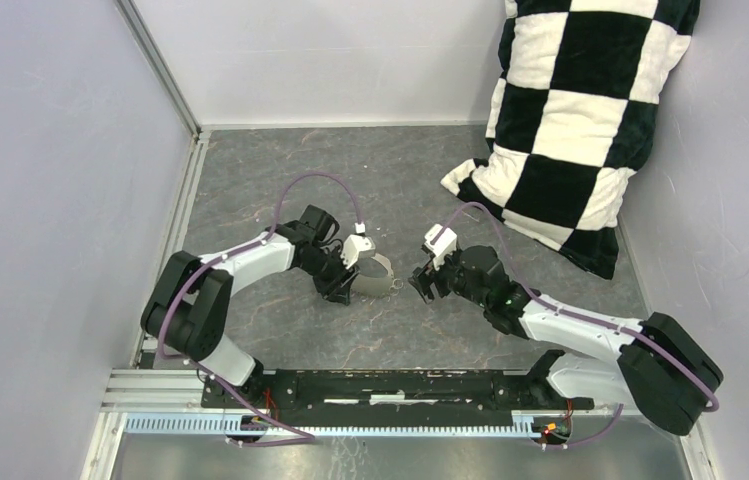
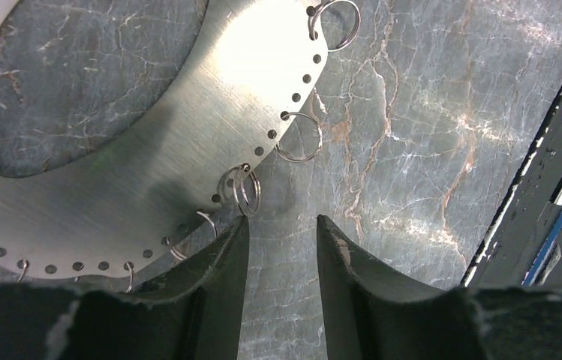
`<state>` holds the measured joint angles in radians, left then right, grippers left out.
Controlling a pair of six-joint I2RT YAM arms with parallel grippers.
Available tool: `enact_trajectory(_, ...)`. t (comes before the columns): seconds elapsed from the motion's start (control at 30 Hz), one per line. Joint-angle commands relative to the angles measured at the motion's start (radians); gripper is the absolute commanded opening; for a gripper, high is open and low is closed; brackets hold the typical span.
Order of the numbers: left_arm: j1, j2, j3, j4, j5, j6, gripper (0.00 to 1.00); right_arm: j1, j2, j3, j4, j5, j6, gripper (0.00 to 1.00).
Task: Put the keys on the keyring
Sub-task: Pick up the keyring from the center of the board.
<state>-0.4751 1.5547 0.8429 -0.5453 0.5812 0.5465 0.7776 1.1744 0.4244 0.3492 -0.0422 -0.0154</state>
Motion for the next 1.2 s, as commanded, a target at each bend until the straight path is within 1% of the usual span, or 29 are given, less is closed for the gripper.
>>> enact_trajectory(0.0,-0.018,0.041,0.043,0.052,-0.008,-0.055,0.44,-0.02,-0.049,-0.029,0.032,0.007,0.014,0.79)
enact_trajectory(0.07,-0.024,0.056,0.045,0.066,-0.011,-0.063,0.43,-0.025,-0.062,-0.04,0.031,0.008,0.042,0.79)
enact_trajectory(0.3,-0.039,0.066,0.055,0.075,-0.02,-0.081,0.4,-0.028,-0.083,-0.056,0.027,0.001,0.05,0.76)
enact_trajectory(0.47,-0.04,0.071,0.054,0.099,-0.069,-0.103,0.33,-0.028,-0.087,-0.061,0.032,-0.011,0.054,0.74)
enact_trajectory(0.6,-0.042,0.062,0.064,0.093,-0.123,-0.103,0.33,-0.029,-0.092,-0.058,0.029,-0.014,0.051,0.74)
enact_trajectory(0.7,-0.04,0.031,0.085,0.039,-0.114,-0.091,0.37,-0.028,-0.094,-0.052,0.022,-0.016,0.044,0.74)
enact_trajectory(0.73,-0.04,0.015,0.09,0.019,-0.102,-0.088,0.41,-0.028,-0.094,-0.051,0.022,-0.02,0.043,0.74)
enact_trajectory(0.8,-0.04,-0.02,0.094,-0.005,-0.081,-0.081,0.53,-0.029,-0.094,-0.052,0.025,-0.022,0.044,0.75)
enact_trajectory(0.87,-0.041,-0.041,0.101,-0.028,-0.076,-0.07,0.61,-0.029,-0.09,-0.052,0.031,-0.026,0.046,0.75)
enact_trajectory(0.93,-0.041,-0.045,0.103,-0.028,-0.093,-0.071,0.67,-0.029,-0.087,-0.055,0.036,-0.033,0.049,0.75)
enact_trajectory(1.03,-0.041,-0.033,0.088,0.007,-0.126,-0.078,0.71,-0.029,-0.086,-0.059,0.039,-0.035,0.052,0.74)
enact_trajectory(1.17,-0.04,0.008,0.081,0.04,-0.139,-0.089,0.71,-0.031,-0.104,-0.063,0.034,-0.034,0.05,0.75)
